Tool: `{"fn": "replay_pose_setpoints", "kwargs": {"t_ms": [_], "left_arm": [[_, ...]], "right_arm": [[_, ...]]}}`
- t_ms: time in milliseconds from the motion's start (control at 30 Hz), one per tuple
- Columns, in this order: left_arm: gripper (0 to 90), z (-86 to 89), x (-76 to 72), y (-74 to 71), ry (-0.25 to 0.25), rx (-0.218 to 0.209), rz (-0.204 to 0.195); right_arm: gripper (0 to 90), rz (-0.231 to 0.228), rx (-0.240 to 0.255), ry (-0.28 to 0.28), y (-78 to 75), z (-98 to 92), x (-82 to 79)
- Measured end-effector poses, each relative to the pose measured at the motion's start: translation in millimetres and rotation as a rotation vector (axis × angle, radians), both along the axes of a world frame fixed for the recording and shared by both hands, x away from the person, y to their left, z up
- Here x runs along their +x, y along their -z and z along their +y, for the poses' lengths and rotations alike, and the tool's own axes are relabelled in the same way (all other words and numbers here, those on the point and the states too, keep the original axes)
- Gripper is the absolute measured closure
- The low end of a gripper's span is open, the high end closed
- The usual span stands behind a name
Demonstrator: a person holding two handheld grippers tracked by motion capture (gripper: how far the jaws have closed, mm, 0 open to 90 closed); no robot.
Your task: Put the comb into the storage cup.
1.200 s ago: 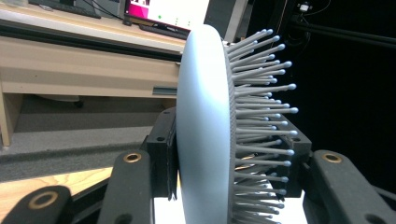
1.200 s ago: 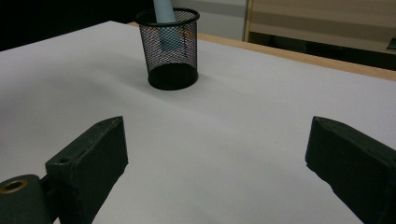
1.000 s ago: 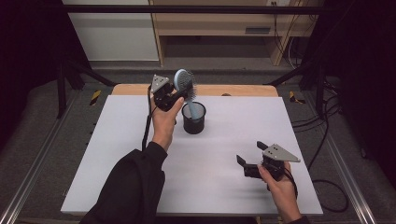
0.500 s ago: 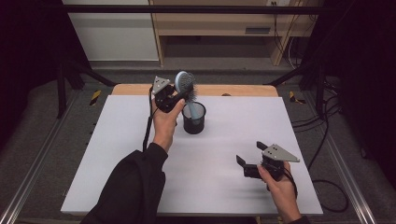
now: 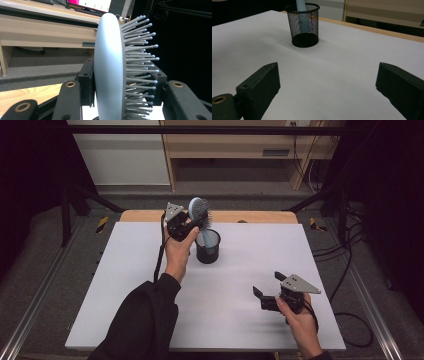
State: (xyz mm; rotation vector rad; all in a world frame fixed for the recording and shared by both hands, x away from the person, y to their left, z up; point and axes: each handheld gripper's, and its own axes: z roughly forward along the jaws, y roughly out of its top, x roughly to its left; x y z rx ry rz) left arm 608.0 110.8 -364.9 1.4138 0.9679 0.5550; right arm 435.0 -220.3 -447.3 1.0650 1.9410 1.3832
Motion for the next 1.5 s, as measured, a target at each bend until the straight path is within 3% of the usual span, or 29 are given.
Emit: {"fn": "replay_pose_setpoints", "kwargs": {"t_ms": [833,1100,1500], "left_arm": [[51.1,-2.0,3.1,8.0,0.004,0.010,0.015],[51.0,-1.8,4.7,12.3,0.007,-0.012,0.028],[50.9,-4.5,4.5,15.1,0.008,-0.009,0.030]], "right_arm": [[5.5,0.000,0.001,0.003,0.0,-0.5,0.1],[5.5,0.000,-0.002,0.001,0.2,-0.2,0.4],[5.5,0.001,-0.003,0.000,0.4,-0.4,0.5]]}}
